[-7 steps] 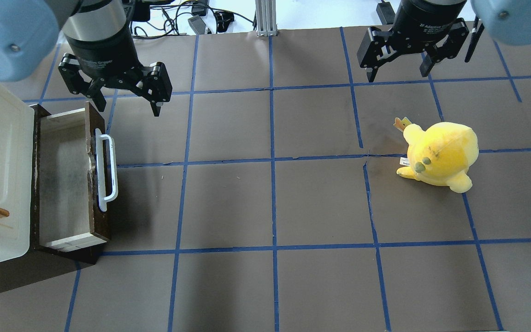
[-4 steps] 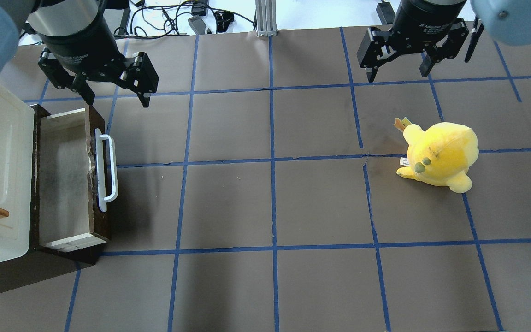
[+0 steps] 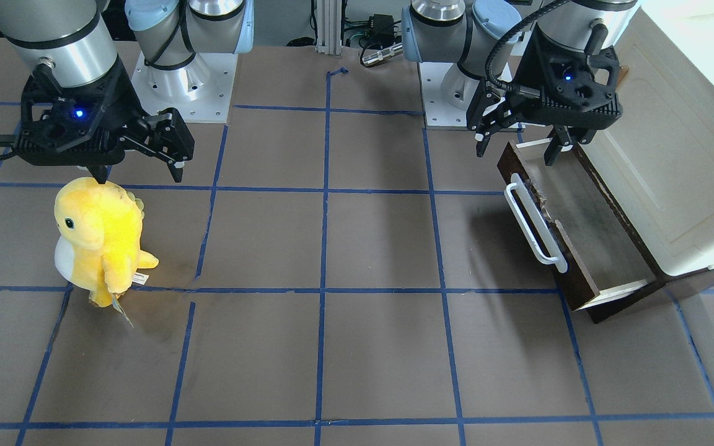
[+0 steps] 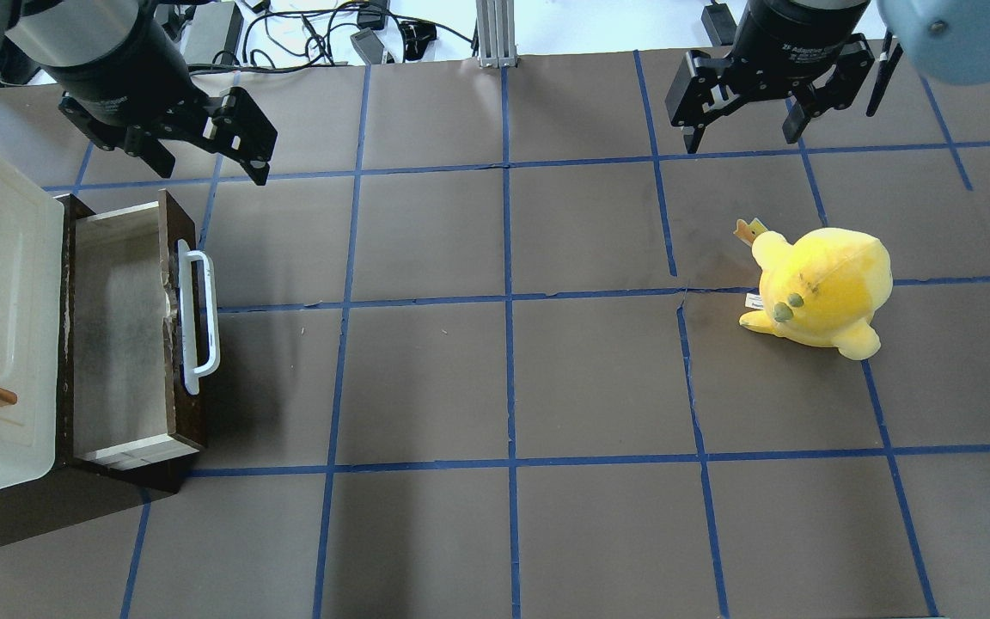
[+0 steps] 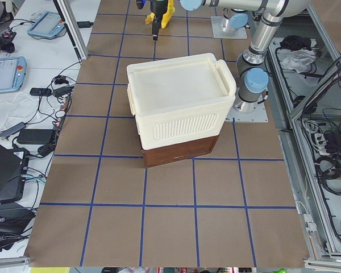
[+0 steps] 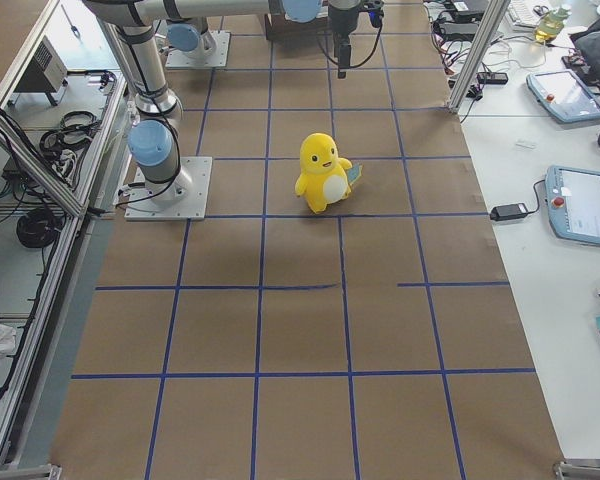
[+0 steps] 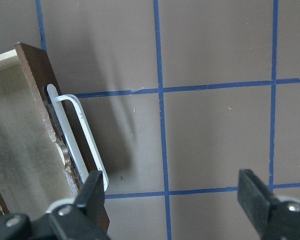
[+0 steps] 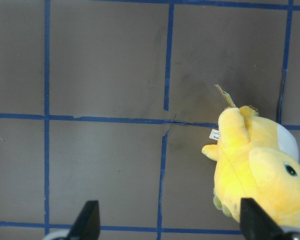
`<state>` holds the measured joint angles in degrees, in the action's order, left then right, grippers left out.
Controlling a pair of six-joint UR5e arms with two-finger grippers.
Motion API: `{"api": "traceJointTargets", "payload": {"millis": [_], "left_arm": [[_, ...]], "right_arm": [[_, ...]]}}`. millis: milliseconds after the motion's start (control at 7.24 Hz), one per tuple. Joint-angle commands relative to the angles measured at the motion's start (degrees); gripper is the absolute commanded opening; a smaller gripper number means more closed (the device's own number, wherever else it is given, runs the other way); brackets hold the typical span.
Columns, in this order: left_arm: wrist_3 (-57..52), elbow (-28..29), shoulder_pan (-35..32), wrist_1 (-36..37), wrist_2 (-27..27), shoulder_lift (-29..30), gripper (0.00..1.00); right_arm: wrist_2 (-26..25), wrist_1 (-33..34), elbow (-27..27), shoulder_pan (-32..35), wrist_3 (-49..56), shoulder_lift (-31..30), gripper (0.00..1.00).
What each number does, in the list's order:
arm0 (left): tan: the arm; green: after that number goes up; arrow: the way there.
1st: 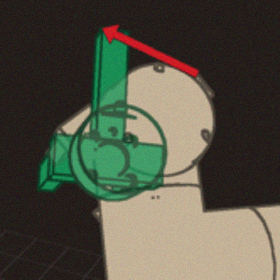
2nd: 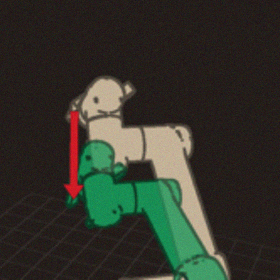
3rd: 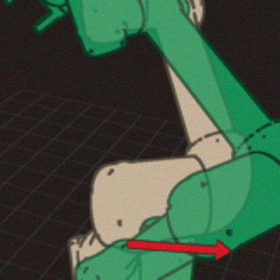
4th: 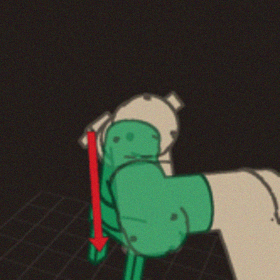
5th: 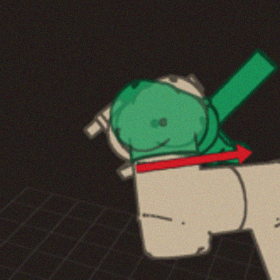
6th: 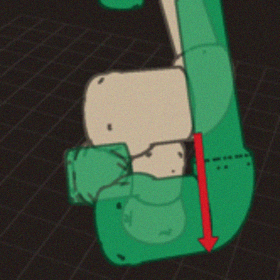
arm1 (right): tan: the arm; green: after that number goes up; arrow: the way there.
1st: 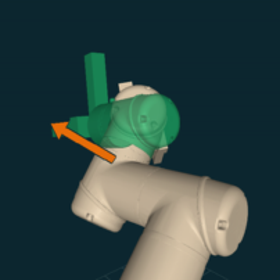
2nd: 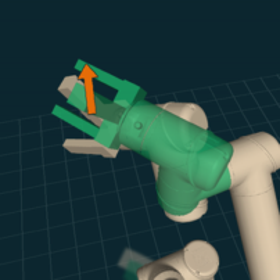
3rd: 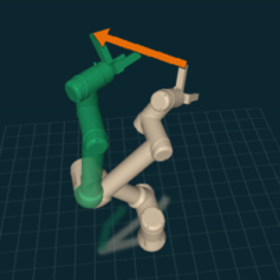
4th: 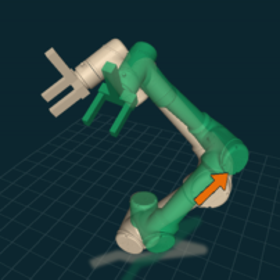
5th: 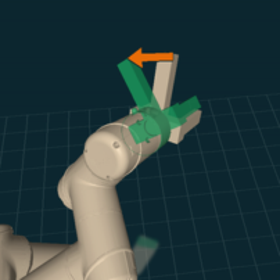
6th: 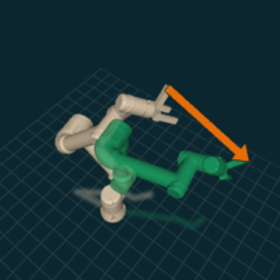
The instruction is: Pull drawer sideways
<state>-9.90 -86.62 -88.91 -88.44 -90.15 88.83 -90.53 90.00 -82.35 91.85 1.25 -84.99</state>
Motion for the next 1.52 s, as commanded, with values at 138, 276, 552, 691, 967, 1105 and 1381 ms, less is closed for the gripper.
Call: {"api": "traceJointTargets", "payload": {"millis": [138, 276, 552, 691, 967, 1105, 1381], "left_arm": [[0.1, 0.0, 1.1, 0.8, -0.2, -0.8, 0.95], [0.2, 0.0, 1.1, 0.8, -0.2, -0.8, 0.95], [1.3, -0.1, 1.4, 1.5, 0.0, -0.7, 0.95], [3.5, -0.1, 1.3, 1.6, 0.1, -0.5, 0.95], [4.2, -0.2, 1.3, 2.2, 0.1, -0.2, 0.96], [4.2, -0.3, 1.2, 2.2, 0.1, -0.2, 0.96], [4.0, -1.2, 1.2, 2.8, 0.0, -0.5, 0.96]], "right_arm": [[0.0, 0.0, 0.0, 0.0, 0.0, 0.0, 1.00], [0.0, 0.0, 0.0, 0.0, 0.0, 0.0, 1.00], [0.0, 0.0, 0.0, 0.0, 0.0, 0.0, 1.00], [0.0, 0.0, 0.0, 0.0, 0.0, 0.0, 1.00], [0.0, 0.0, 0.0, 0.0, 0.0, 0.0, 1.00], [0.0, 0.0, 0.0, 0.0, 0.0, 0.0, 1.00], [0.0, 0.0, 0.0, 0.0, 0.0, 0.0, 1.00]]}}
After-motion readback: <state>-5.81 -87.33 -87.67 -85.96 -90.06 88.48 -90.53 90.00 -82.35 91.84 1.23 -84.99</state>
